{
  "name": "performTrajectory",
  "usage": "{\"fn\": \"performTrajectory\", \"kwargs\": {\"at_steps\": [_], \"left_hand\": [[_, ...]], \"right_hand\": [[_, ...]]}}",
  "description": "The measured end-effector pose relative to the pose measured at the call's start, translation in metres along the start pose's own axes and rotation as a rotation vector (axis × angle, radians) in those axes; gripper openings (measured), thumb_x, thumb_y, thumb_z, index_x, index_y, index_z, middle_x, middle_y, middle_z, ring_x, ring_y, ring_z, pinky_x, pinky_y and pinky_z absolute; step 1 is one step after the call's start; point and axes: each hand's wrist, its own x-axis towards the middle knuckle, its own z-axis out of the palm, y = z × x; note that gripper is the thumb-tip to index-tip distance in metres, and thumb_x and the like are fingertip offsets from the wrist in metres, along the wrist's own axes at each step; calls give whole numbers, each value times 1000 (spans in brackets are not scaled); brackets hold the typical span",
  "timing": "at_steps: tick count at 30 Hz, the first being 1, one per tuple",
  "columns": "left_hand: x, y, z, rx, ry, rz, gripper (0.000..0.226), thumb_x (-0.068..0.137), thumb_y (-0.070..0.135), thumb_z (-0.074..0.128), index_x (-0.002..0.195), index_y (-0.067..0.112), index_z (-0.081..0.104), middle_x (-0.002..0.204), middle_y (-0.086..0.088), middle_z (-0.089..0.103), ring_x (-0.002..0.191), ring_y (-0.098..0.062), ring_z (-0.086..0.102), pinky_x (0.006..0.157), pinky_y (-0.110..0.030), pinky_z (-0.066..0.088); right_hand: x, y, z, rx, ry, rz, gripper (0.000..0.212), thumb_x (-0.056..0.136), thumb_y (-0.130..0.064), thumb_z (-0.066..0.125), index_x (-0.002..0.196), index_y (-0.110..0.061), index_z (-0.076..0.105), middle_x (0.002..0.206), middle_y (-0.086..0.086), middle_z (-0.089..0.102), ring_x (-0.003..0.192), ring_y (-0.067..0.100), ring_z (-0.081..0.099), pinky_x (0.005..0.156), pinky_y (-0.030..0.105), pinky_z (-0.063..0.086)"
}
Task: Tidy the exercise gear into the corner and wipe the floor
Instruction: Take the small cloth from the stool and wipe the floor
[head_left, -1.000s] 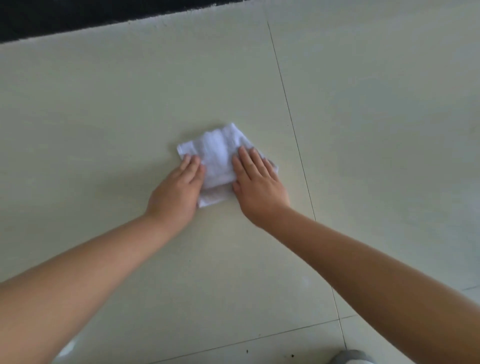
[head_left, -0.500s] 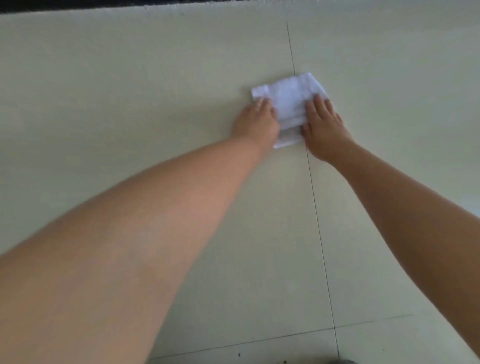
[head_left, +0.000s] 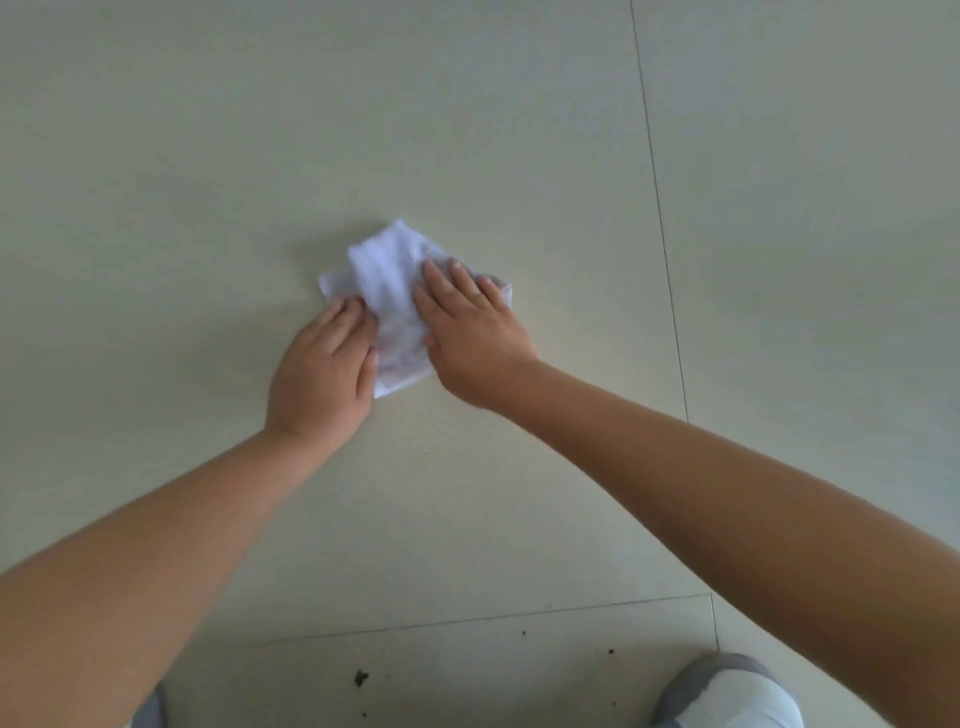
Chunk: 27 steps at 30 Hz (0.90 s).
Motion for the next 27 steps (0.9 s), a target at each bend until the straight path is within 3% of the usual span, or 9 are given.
{"fn": "performTrajectory", "kwargs": {"at_steps": [3,6,8,10,14,16,19,23,27], "left_hand": [[-22,28,2,-131,75,202,40,88,11,39,81,-10,73,83,-24,72,93,-34,59,87,-35,41],[-24,63,8,-174,83,379,52,97,10,28,76,-5,73,78,-19,71,91,-30,54,89,-35,45],[-17,88,13,-110,-5,457,43,94,7,36,79,-3,75,80,-18,72,90,-32,66,89,-37,50],[-5,117,15,-48,-131,513,31,83,7,46,81,-2,76,82,-17,74,84,-31,73,81,-34,58],[39,183,2,-47,-211,429,44,76,11,37,89,-3,77,97,-17,75,94,-27,73,78,-26,57],[64,211,1,17,-222,299,46,93,6,28,129,-14,49,140,-28,45,136,-32,42,111,-31,33],[100,223,-4,17,-391,142,48,102,6,19,147,-9,15,158,-20,9,148,-31,5,119,-36,7],[127,179,-6,52,-269,12,55,96,15,7,144,-7,26,154,-17,23,145,-27,19,113,-36,20],[103,108,-9,100,-176,-29,41,93,1,41,132,-12,42,142,-27,40,135,-37,37,105,-41,35]], "right_hand": [[-52,4,24,-58,-72,-27,52,100,-22,26,149,-12,15,160,4,4,148,21,4,118,28,-3],[-99,23,49,-109,58,87,48,89,-27,30,121,-11,63,130,6,60,121,23,58,100,34,46],[-125,42,57,-88,9,201,54,96,-30,21,114,-10,68,121,6,67,111,23,65,94,35,50],[-149,62,56,-69,59,307,57,92,-34,22,123,-5,61,131,11,59,120,26,57,102,35,44],[-173,109,40,25,73,520,76,82,-44,-3,149,-11,10,158,3,4,148,19,2,115,25,-2],[-169,133,27,17,115,593,61,95,-37,10,150,-11,6,159,5,-1,148,20,-1,119,28,0],[-140,155,0,14,140,597,53,102,-21,24,150,-10,5,160,6,-3,148,21,-1,119,31,2],[-83,159,-30,11,140,466,53,101,-20,26,150,-13,6,160,4,-3,148,21,-1,119,32,3],[-38,112,-28,34,145,318,55,101,-18,26,151,-15,4,160,2,-4,148,18,-2,119,30,0]]}}
